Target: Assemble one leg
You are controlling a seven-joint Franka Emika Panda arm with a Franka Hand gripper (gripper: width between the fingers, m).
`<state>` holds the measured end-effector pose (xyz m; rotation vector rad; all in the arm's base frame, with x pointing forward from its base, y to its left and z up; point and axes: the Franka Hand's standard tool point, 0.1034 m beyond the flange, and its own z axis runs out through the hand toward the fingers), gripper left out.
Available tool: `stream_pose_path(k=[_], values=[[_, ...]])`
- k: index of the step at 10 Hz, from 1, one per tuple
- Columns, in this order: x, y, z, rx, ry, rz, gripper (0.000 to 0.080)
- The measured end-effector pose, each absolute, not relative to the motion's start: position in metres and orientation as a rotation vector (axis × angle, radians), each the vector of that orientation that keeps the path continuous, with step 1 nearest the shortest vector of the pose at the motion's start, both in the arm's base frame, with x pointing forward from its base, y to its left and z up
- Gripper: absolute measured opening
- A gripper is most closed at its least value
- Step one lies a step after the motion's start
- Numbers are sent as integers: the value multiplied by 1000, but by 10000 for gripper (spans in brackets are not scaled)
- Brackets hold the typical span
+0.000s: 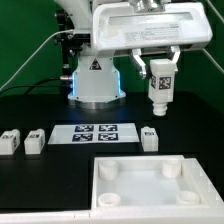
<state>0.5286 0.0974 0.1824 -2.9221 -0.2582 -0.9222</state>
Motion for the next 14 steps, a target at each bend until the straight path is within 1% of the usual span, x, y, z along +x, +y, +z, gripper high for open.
stream_pose_path(k=[3,4,5,8,9,10,11,14], values=[[563,99,173,-2904,-275,-971,293],[570,94,165,-2894,-285,-1012,293],[567,93,158,-2910,-283,-971,293],[567,92,157,-2914,-280,-969,293],[565,86,149,-2923,-285,-959,293],[571,87,146,-2928,-282,-939,293],[586,89,149,-2918,-280,-960,293],[609,104,137,-2898,-278,-971,293]])
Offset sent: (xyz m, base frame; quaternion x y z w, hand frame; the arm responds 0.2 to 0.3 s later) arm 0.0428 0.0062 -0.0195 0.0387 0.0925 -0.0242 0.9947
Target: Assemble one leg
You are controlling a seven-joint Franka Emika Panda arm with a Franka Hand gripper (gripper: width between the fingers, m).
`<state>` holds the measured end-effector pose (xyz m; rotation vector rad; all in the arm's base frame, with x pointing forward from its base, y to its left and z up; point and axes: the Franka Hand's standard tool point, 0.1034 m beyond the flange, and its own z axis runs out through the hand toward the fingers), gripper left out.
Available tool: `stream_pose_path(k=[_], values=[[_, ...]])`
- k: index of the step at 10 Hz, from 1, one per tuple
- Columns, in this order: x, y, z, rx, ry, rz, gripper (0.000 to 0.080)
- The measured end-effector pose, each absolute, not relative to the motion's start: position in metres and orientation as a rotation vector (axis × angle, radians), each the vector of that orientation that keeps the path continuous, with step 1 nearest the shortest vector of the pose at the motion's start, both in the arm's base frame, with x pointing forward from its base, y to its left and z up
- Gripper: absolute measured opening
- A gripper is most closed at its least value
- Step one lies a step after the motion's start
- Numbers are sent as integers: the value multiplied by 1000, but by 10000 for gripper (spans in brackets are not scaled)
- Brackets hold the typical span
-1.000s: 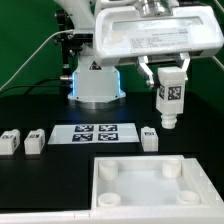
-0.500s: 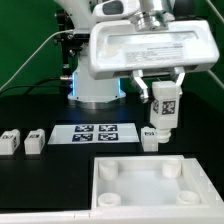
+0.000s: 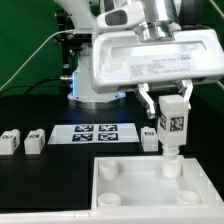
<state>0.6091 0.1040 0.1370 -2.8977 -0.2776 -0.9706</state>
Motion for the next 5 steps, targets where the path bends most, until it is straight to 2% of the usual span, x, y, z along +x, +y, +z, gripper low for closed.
stream_pose_path(k=[2,5], values=[[622,106,135,-2889,-269,-986,293],[621,106,133,-2892,-272,-982,293]])
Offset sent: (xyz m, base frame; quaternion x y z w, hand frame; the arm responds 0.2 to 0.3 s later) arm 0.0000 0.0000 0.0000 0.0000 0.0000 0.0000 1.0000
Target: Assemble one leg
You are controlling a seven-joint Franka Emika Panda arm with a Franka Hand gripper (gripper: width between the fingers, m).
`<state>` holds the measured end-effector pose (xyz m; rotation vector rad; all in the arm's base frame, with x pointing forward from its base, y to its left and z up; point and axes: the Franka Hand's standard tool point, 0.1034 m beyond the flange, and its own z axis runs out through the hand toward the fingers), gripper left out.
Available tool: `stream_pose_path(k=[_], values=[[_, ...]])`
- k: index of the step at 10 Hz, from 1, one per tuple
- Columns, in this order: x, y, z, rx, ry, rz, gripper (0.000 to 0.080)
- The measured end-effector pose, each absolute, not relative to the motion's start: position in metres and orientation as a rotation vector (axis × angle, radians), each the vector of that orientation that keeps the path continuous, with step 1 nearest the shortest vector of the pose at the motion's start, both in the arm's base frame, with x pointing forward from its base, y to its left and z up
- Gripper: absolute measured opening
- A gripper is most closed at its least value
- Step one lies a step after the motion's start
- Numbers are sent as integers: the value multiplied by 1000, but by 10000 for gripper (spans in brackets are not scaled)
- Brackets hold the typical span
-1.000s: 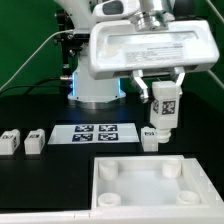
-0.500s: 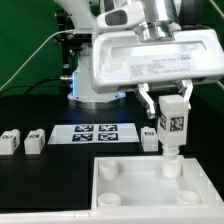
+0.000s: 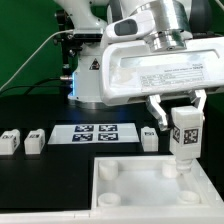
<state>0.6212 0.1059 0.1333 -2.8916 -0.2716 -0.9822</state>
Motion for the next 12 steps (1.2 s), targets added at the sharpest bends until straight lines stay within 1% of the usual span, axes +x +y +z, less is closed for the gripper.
stream_pose_path(k=[1,3,5,9,12], values=[[621,105,132,-2892,-278,-988,293],[620,105,114,-2898,-283,-967,293],[621,108,102,-2901,-284,-947,293],[616,114,92,-2904,-294,-922,293],[615,117,89,-2902,-298,-920,293]])
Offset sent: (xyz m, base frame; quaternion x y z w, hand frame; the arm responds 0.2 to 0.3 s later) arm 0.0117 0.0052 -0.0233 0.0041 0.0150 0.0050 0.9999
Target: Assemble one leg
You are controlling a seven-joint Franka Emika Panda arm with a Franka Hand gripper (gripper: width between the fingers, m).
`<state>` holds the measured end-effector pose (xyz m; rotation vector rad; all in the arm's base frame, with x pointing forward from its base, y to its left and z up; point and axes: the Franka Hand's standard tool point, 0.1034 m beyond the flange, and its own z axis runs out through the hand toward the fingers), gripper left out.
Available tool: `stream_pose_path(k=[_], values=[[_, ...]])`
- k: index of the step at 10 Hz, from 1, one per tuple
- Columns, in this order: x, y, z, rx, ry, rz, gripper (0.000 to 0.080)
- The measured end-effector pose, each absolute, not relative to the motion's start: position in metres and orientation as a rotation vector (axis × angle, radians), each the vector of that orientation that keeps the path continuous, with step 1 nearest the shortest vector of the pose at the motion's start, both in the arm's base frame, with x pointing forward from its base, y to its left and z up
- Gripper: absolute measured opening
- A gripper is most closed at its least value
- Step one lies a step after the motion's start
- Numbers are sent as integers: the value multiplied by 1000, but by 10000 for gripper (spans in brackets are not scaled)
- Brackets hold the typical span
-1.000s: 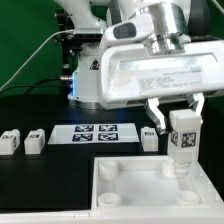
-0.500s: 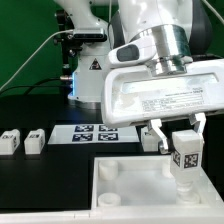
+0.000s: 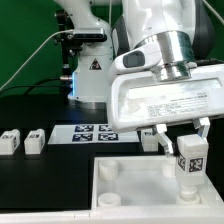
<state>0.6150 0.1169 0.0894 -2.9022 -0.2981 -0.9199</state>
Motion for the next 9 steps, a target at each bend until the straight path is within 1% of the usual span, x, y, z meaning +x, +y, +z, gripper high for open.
stream_pose_path(k=[9], values=[[616,114,89,-2905,-299,-926,293]])
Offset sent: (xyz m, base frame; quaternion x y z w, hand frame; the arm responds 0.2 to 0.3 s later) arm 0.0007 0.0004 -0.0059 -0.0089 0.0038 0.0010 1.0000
